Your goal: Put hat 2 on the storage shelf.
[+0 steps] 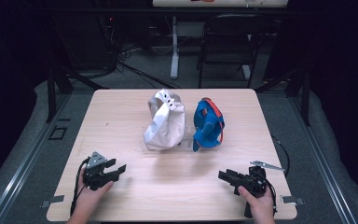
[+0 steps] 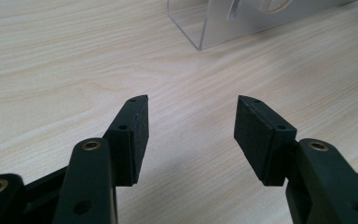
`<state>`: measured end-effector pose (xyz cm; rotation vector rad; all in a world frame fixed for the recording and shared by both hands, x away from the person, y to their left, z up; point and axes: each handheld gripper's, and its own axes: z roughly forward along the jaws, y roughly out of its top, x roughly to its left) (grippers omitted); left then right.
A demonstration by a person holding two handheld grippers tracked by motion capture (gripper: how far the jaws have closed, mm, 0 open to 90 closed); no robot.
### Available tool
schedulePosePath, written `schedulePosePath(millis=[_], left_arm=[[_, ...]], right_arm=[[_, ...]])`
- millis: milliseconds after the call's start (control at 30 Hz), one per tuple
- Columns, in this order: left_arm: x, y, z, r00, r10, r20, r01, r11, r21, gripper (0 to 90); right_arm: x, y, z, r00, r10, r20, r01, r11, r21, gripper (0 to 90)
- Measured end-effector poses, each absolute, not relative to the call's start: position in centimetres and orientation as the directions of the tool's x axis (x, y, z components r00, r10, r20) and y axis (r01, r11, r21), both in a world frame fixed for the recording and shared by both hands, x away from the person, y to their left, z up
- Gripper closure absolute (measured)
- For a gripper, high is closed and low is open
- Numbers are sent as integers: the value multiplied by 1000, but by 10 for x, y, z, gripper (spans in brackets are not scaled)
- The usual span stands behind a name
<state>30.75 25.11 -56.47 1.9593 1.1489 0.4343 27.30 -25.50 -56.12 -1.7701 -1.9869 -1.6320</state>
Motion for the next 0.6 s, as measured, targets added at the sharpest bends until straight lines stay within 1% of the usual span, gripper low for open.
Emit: schedulePosePath(millis=[267,467,600], left_arm=[[307,250,-564,534,840,-98,563,-266,783,454],[306,248,-563,539,837,-99,561,-269,783,454],[304,240,-561,559,824,-97,547,-278,790,455]], right_arm=[[274,-254,-562,-365,712,600,736,-175,654,471],[274,-256,-562,-354,713,606,730,-194,655,471],[273,-258,-561,-349,709,612,728,-206,654,471]])
